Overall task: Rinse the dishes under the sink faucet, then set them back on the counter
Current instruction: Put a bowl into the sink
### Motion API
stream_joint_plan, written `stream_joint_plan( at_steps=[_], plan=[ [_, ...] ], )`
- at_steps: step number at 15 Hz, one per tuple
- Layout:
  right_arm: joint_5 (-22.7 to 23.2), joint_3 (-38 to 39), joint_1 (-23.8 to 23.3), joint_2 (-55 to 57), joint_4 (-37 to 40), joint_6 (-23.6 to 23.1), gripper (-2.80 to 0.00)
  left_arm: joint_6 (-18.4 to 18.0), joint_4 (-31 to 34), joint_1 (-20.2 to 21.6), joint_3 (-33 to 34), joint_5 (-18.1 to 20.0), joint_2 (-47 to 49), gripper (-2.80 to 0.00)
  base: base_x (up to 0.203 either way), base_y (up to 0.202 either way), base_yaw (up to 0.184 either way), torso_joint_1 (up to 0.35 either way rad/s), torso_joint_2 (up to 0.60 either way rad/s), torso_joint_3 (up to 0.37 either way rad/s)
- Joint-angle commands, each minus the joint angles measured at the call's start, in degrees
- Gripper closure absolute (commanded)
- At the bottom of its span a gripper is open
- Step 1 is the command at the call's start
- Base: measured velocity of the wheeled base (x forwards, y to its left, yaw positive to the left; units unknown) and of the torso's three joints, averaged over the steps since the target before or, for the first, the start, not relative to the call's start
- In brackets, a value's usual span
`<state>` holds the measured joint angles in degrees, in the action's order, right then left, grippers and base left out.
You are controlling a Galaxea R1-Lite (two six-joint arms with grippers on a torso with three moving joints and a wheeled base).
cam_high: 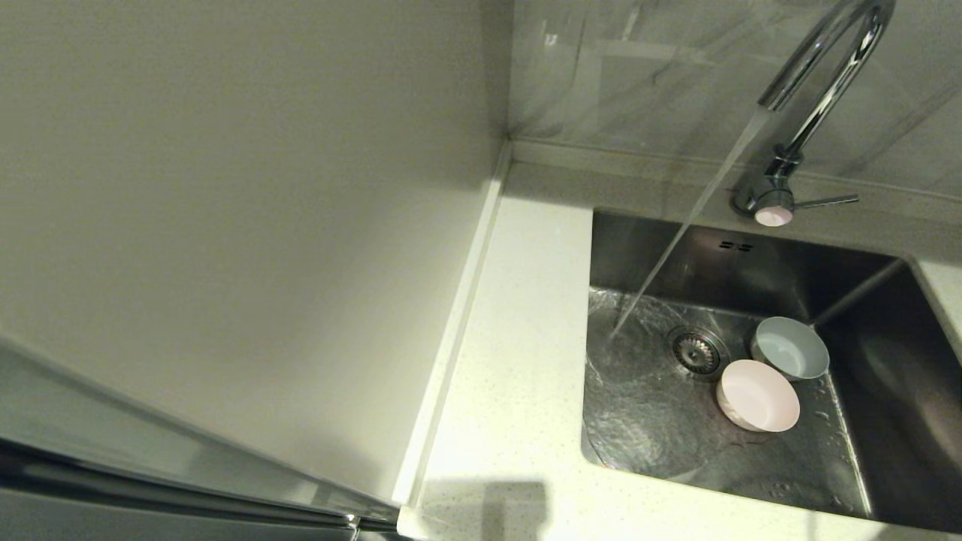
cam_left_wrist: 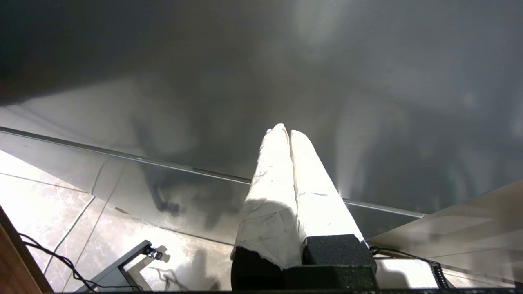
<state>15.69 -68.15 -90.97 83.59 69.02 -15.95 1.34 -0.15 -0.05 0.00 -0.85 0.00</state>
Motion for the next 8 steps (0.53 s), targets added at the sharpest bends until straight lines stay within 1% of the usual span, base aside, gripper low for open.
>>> stream_joint_plan(
  at_steps=[1,3,7,8],
  plan=[
    [-1.7,2.3,-0.9,2.7,0.3,-0.5,-2.8,0.1,0.0,0.0,0.0,-0.1,-0.2,0.0,0.0,0.0,0.0,0.0,0.0,0.0],
    [-3.7,5.1,-1.2,4.7,-0.6,-0.8,-2.8,0.0,0.0,0.0,0.0,0.0,-0.2,0.0,0.0,0.0,0.0,0.0,0.0,0.0],
    [-4.9,11.8,-1.5,9.3,-11.4,-0.9,-2.8,0.1,0.0,0.0,0.0,0.0,-0.2,0.0,0.0,0.0,0.0,0.0,0.0,0.0],
    [-4.8,13.1,-1.5,10.5,-13.8,-1.7,-2.8,0.0,0.0,0.0,0.0,0.0,-0.2,0.0,0.0,0.0,0.0,0.0,0.0,0.0]
  ],
)
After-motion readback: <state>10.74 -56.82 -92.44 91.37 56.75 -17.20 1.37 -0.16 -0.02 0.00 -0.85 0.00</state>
